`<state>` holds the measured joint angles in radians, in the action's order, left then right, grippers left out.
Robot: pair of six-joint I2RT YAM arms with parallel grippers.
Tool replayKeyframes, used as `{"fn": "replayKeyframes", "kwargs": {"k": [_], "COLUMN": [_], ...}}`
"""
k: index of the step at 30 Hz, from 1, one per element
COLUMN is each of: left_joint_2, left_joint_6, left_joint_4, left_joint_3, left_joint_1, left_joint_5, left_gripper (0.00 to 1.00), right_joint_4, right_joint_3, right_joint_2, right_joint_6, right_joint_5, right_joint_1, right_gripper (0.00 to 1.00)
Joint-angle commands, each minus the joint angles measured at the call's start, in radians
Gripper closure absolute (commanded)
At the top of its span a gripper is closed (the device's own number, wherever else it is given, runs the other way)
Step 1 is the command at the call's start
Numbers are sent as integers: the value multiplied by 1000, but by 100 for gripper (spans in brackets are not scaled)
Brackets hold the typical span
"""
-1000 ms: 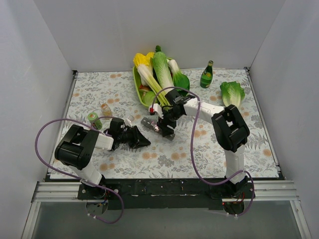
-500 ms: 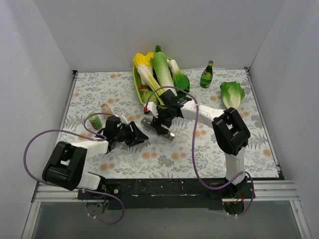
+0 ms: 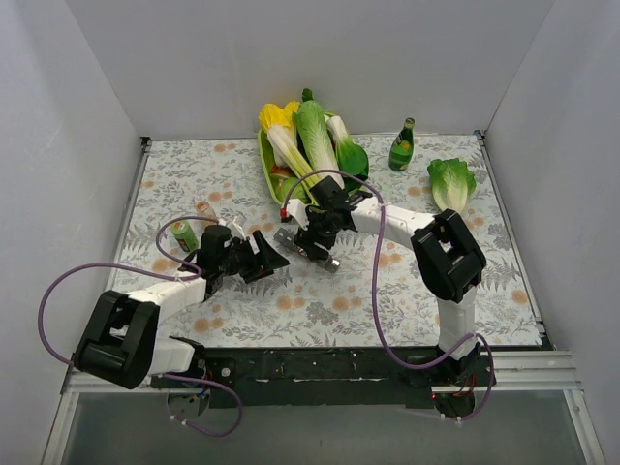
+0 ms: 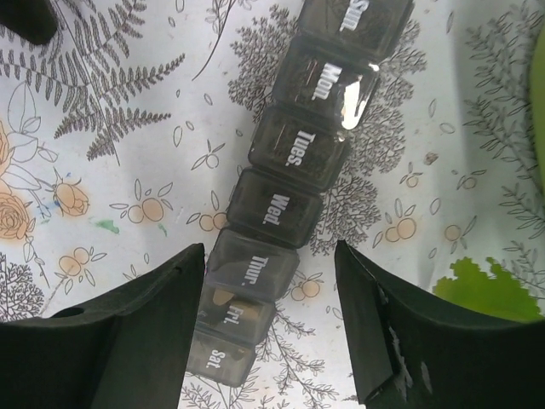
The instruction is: Sort the pills into containers
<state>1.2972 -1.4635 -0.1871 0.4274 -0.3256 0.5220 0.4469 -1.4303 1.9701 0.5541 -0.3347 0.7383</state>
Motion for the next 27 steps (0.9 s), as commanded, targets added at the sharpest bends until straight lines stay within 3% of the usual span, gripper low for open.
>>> {"fn": "replayKeyframes", "kwargs": {"k": [1,5,8,19,21,27], "left_joint_2": [-65,-81,-81,-102,-105,-72], "left_joint_6": [37,58,69,83,84,28], "left_joint_4": [6,3,-11,-67,-74,-144], "left_joint_3": [13,14,13,20,14,-9], "left_joint_1": [0,0,0,0,0,0], "left_joint_5": [-31,-33,-25,12,18,62], "left_gripper": [24,15,15,21,23,41], "right_joint_4": [-8,-7,-2,61,75,122], "right_joint_3": [22,19,18,21,21,31], "right_joint_2": [-36,-33,-34,-36,-36,-45], "right_joint_6": [-11,-14,-13,49,70,130], "right_joint_5": [3,10,-3,-157,-181,-256], "right_joint_1": [-1,-1,-1,-1,-1,7], "right_gripper": [31,33,42,56,58,60]}}
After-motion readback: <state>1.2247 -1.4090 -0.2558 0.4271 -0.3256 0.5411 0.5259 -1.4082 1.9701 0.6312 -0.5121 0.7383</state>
